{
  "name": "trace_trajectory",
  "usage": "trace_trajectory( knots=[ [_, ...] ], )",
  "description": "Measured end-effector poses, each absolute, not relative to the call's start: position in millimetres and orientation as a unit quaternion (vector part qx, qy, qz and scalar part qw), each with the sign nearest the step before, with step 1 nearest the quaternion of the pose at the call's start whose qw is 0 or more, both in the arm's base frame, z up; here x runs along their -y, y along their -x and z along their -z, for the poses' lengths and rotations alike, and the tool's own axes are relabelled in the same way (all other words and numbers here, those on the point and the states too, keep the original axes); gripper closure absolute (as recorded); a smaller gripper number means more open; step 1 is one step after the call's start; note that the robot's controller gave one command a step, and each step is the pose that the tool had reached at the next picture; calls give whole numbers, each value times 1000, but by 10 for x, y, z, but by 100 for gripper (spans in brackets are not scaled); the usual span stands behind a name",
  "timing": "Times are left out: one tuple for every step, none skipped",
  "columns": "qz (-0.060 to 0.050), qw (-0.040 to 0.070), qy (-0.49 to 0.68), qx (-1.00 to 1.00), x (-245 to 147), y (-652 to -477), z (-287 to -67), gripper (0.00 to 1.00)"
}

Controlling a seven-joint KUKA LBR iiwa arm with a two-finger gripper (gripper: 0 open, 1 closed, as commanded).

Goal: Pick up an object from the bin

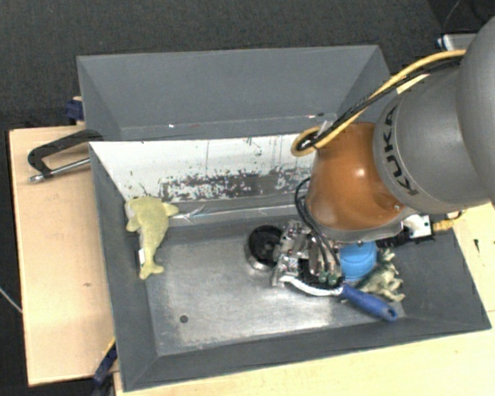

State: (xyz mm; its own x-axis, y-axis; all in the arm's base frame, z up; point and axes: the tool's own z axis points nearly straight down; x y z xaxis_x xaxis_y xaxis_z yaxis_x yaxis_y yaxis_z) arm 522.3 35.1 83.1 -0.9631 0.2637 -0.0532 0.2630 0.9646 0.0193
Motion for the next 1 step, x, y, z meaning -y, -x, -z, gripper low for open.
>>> trace_trajectory(
  knots=[
    [-1,7,-118,-993,-173,-5249,-2451,100]
  ],
)
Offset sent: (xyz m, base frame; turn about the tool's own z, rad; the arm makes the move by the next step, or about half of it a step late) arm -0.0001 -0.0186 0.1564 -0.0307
